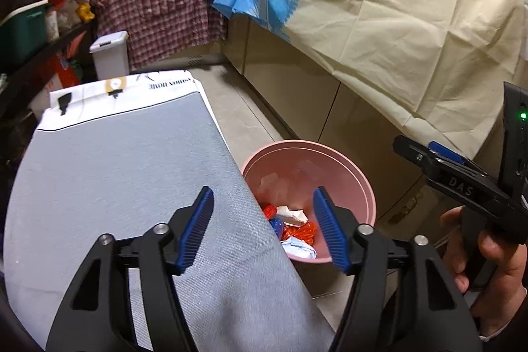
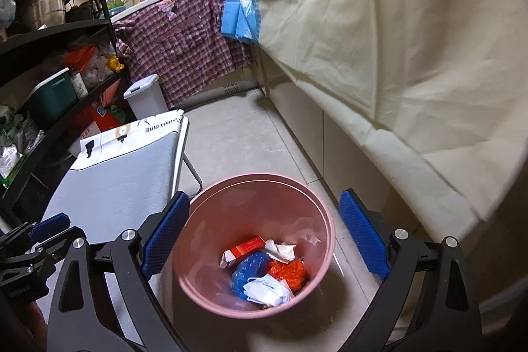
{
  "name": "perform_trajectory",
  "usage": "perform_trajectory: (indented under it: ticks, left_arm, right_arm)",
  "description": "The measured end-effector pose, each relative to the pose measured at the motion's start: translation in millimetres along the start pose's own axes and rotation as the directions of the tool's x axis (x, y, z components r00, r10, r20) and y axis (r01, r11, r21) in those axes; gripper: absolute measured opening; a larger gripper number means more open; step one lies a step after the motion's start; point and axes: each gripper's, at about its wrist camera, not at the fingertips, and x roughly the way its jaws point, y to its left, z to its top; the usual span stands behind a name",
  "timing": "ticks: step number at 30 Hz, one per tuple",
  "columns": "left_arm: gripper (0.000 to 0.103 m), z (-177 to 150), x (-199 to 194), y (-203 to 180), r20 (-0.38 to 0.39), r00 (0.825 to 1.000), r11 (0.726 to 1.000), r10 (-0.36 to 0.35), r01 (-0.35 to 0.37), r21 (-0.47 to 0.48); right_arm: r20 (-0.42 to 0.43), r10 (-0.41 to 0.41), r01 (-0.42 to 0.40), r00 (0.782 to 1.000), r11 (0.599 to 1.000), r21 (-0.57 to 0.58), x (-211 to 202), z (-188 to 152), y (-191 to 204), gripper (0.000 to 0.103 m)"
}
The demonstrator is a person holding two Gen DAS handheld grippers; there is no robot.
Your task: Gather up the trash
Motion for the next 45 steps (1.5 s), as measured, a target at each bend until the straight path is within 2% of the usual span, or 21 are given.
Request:
perform_trajectory:
  ticks: [6,10,16,24,30,35,45]
  left_arm:
    - [0.078,-11,-31,1,0.023,1.000,0.999,0.014,-0.013,-0.031]
    - [0.086,-24,-56,-4,0.058,0.997,0.998,0.050,-0.048,-0.026]
    - [0.094,-45,-80,-11,0.082,0.992,0.995,0.094,-0.092,-0.033]
    - [0.095,-76,-92,-2,0.087,0.987,0.988,0.137,-0.130,-0.084]
    - [0.095,-100,-70,11,0.018,0.993,0.986,0.120,-0.117,-0.122]
    - [0.095,-100,-65,9,0.024,0.991,0.986,0.135,-0.132,-0.100]
    - [0.095,-99,-62,6,0.031,0.992,0.989,0.119,-0.115,-0.095]
  right_arm:
    - [0.004,-0.003,0.003,1.000,0.999,-0.044,-44,-17,13,0.093]
    - [0.000,-0.002,0.002,1.000,0.997,-0.071,-69,-33,21,0.096]
    - [-0.034,-0.022,0.018,0.999,0.994,-0.107,-89,-58,31,0.096]
    - [-0.030,-0.072,0.069,0.997,0.992,-0.109,-109,-77,24,0.097]
    - [-0.015,-0.095,0.092,0.995,0.987,-0.133,-106,-81,28,0.096]
    - [-0.014,-0.107,0.104,0.994,0.982,-0.156,-101,-82,32,0.097]
    - [-0.018,-0.111,0.107,0.994,0.983,-0.152,-99,-81,29,0.096]
